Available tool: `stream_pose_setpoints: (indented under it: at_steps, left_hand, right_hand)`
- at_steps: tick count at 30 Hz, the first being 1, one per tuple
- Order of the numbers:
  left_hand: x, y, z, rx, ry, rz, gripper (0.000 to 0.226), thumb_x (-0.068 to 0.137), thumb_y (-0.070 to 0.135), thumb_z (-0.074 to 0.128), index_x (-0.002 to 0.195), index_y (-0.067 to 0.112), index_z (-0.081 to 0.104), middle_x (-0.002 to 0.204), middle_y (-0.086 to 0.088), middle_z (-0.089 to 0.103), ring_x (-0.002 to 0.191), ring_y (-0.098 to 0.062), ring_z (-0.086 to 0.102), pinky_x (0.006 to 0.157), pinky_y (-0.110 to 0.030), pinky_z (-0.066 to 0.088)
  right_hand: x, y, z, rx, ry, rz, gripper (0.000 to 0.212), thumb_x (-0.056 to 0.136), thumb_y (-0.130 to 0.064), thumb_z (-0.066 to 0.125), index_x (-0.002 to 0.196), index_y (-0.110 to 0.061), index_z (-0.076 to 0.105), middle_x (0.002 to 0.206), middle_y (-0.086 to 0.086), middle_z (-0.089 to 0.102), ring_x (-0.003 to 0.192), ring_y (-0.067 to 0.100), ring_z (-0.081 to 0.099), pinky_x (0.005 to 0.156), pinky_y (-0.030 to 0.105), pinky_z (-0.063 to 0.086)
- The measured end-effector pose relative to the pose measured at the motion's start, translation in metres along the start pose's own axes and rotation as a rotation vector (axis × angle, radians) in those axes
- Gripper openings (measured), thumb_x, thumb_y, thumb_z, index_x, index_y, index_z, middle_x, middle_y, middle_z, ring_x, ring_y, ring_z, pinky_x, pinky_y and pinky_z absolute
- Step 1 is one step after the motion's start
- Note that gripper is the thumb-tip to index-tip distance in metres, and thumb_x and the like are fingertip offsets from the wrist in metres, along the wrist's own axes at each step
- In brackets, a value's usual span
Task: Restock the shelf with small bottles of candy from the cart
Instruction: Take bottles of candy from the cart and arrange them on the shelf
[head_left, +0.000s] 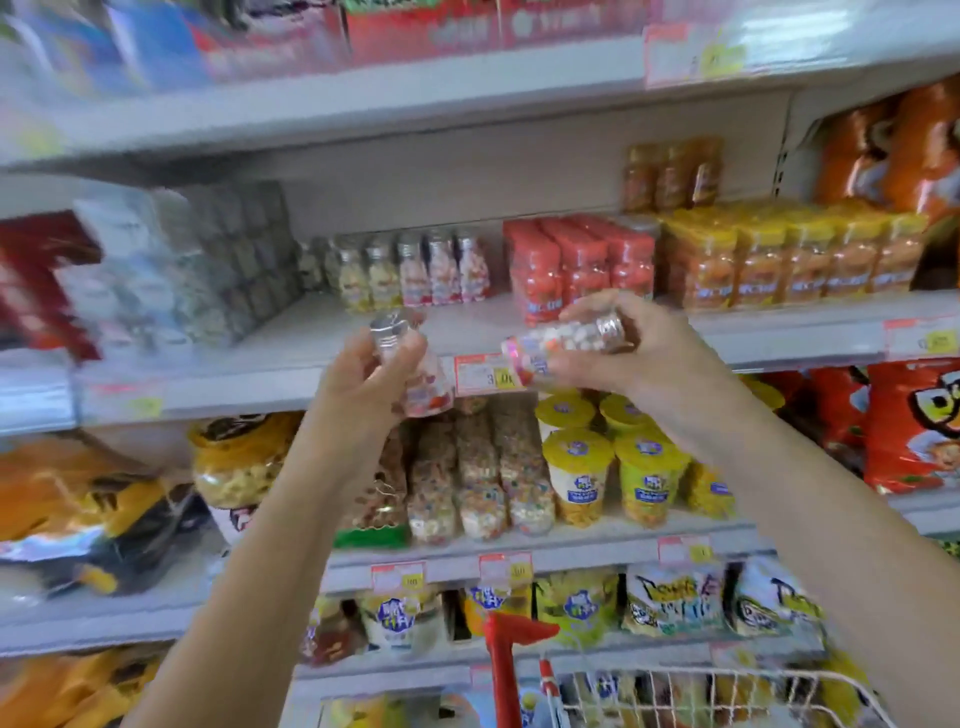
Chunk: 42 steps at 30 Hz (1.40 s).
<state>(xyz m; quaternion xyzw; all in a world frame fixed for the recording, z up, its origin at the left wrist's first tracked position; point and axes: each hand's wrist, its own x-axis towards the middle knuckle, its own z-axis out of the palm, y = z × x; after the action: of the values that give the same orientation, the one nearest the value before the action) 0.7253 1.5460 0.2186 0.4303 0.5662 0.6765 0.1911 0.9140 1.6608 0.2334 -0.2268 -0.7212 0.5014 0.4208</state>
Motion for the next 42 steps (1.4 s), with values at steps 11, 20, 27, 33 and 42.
stream_pose_setpoints:
  at_steps: [11,20,27,33,42]
  left_hand:
    - [0.136,0.006,-0.033,0.683,0.073,0.052,0.032,0.087,0.039,0.063,0.075,0.012,0.050,0.064,0.001,0.050,0.058,-0.012,0.047,0.050,-0.018,0.038]
    - [0.179,-0.020,-0.033,0.783,0.011,-0.041,0.047,0.077,0.027,0.077,0.113,0.002,0.059,0.094,-0.008,0.062,0.089,-0.026,0.060,0.075,-0.030,0.047]
    - [0.188,-0.022,-0.030,0.893,-0.010,-0.134,0.028,0.078,0.024,0.076,0.073,0.007,0.056,0.081,-0.010,0.059,0.074,-0.022,0.053,0.069,-0.031,0.045]
    - [0.191,-0.028,-0.031,0.921,0.019,-0.106,0.027,0.076,0.019,0.078,0.069,0.006,0.056,0.079,-0.013,0.060,0.072,-0.024,0.052,0.066,-0.030,0.042]
    - [0.191,-0.025,-0.029,1.045,0.024,-0.103,0.024,0.080,0.022,0.073,0.069,0.006,0.058,0.066,-0.006,0.053,0.070,-0.024,0.054,0.053,-0.024,0.037]
  right_hand:
    - [0.155,-0.025,0.108,-0.895,-0.128,-0.161,0.028,0.080,-0.010,0.069,0.099,-0.015,0.050,0.106,0.009,0.060,0.088,0.022,0.050,0.066,0.024,0.031]
    - [0.196,0.031,0.121,-0.788,0.049,0.033,0.032,0.087,-0.006,0.055,0.119,-0.002,0.057,0.118,0.015,0.063,0.108,0.030,0.059,0.077,0.024,0.044]
    - [0.212,0.046,0.125,-0.833,0.066,0.095,0.030,0.084,-0.002,0.064,0.114,-0.001,0.061,0.113,0.015,0.065,0.105,0.029,0.063,0.080,0.026,0.050]
    - [0.219,0.052,0.125,-0.842,0.076,0.065,0.023,0.083,-0.002,0.063,0.106,-0.001,0.063,0.106,0.014,0.067,0.098,0.029,0.064,0.075,0.027,0.050]
    - [0.203,0.037,0.122,-0.854,0.011,0.076,0.026,0.086,-0.006,0.061,0.110,0.002,0.061,0.113,0.016,0.064,0.102,0.028,0.062,0.074,0.025,0.046]
